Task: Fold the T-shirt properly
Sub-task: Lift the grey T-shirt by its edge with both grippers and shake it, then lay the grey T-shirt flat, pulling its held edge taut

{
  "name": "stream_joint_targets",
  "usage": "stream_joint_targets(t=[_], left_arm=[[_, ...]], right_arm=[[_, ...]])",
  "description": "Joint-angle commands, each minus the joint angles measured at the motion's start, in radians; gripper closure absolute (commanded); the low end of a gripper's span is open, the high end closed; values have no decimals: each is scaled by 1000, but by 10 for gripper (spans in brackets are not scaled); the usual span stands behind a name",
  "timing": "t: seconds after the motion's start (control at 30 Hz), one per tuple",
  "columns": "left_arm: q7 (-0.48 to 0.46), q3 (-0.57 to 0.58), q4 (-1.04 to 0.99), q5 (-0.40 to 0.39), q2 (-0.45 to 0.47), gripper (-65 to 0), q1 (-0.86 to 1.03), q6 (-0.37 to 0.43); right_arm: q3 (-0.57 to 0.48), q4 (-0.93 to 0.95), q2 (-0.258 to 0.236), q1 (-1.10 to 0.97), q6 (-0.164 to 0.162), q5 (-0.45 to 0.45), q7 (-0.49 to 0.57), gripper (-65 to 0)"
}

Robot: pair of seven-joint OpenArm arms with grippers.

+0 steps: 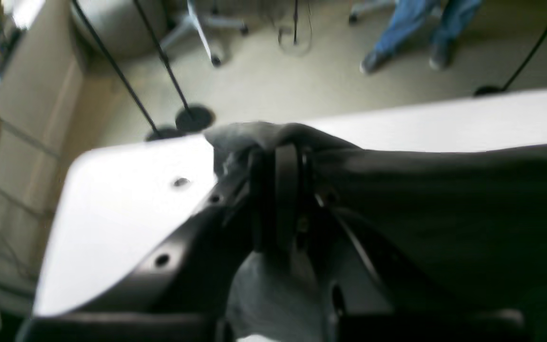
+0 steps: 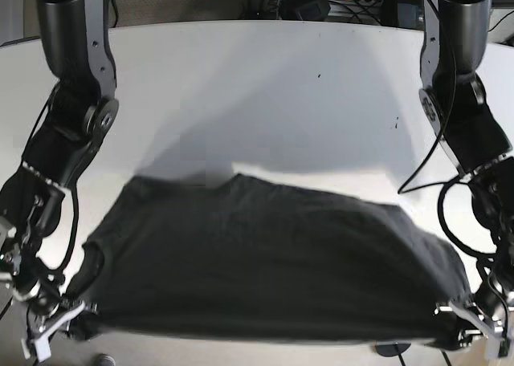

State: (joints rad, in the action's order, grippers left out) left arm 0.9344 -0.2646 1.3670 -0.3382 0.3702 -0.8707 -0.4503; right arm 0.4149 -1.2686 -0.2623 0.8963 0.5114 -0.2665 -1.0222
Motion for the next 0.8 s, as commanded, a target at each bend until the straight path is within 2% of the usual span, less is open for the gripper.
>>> stream_joint_targets(t=[0.03, 0.13, 0.23, 0.27, 0.37, 0.47, 0.6, 0.7, 0.8], left_arm=[[-33, 18, -36, -6, 28, 0, -161, 3], [-33, 20, -36, -9, 29, 0, -239, 2], [-33, 15, 4, -11, 29, 0, -226, 0], [-33, 14, 19, -12, 29, 0, -175, -2], [-48, -37, 108, -12, 26, 0, 3, -72], [-96, -77, 190, -12, 22, 0, 256, -123], [-228, -91, 213, -12, 22, 0, 568, -127], [-344, -94, 193, -12, 22, 0, 753, -127], [-412, -100, 173, -12, 22, 0, 890, -127]], right_arm=[[-40, 42, -39, 189, -4, -10, 35, -16], [-81, 60, -53, 303, -1, -17, 16, -16], [-78, 60, -56, 292, 6, -17, -10, -16], [-67, 50, -58, 254, 19, -17, -11, -16], [16, -69, -64, 70, 33, -18, -28, -16], [29, -174, -45, -180, 33, -21, -28, -16], [77, -214, -28, -498, 33, -167, 19, -16], [83, -214, -27, -693, 29, -230, 62, -16], [86, -216, -27, -848, 28, -291, 81, -16]])
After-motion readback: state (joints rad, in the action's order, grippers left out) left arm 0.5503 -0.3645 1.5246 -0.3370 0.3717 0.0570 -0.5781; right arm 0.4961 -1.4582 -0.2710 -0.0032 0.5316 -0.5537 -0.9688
